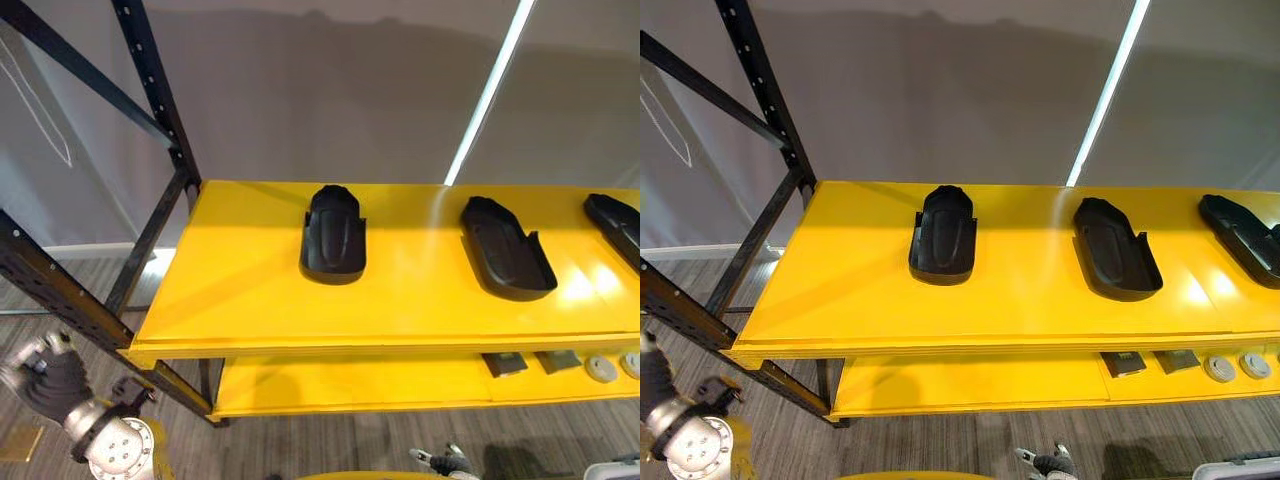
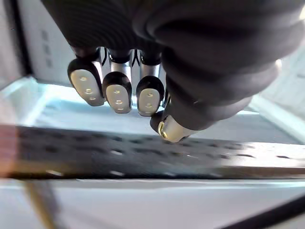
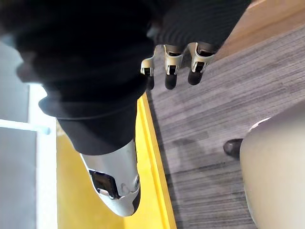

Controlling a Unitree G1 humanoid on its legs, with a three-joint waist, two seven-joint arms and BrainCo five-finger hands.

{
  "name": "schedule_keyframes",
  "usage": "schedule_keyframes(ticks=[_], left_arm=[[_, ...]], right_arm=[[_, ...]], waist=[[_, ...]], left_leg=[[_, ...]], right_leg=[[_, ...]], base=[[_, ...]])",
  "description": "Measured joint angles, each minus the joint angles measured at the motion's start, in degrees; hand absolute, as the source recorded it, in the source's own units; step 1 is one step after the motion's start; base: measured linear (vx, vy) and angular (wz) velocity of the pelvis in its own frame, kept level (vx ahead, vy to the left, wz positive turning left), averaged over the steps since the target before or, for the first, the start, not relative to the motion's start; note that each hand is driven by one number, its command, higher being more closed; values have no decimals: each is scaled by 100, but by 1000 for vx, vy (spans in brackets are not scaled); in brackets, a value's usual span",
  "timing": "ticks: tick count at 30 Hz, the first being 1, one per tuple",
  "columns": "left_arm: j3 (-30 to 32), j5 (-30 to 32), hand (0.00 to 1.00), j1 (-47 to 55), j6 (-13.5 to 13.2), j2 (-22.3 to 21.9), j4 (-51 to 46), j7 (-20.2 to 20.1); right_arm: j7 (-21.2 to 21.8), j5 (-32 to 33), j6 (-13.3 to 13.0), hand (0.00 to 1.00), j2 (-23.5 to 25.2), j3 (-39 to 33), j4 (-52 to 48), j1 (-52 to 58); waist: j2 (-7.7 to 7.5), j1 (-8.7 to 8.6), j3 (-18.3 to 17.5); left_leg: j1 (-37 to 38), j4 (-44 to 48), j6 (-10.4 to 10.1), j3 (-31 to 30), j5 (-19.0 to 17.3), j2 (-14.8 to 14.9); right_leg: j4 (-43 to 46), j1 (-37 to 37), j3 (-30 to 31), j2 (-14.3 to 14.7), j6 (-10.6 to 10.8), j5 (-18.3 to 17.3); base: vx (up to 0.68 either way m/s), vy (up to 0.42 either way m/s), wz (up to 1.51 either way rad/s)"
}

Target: Walk over and take plastic housings, then place them on the shelf

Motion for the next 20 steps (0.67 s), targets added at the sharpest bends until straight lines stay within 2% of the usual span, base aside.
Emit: schedule_keyframes(ticks=[3,6,7,12,20], left_arm=[[-91,98,0,-98,300,38,1388,-594],[-92,208,0,-249,437,49,2434,-919],[-93,437,0,-317,509,51,2811,-1006],[-98,1043,0,-568,520,51,3501,-1222],[-290,1445,0,-1018,521,181,4002,-1372]], right_arm=[[8,2,76,0,-4,0,-240,13],[11,40,75,0,-6,-1,-322,34],[15,40,75,0,-11,-2,-321,34],[18,39,78,0,-44,-80,-308,55],[27,39,82,0,-37,-349,-302,34]], waist=[[2,0,51],[-5,1,48],[-6,3,47],[32,-5,51],[38,-54,55]], left_leg=[[69,-6,34,6,-6,-70],[96,-44,41,32,-10,-114],[144,-111,40,64,-8,-133],[294,-261,38,306,-7,-174],[420,-318,39,516,-10,-208]], right_leg=[[152,-7,-9,-76,22,-131],[228,-48,-3,-128,25,-205],[249,-60,18,-136,10,-228],[243,-133,227,-135,-1,-241],[152,-125,399,-124,35,-200]], base=[[6,8,2],[-3,7,-2],[-5,15,-8],[9,21,-23],[68,4,-15]])
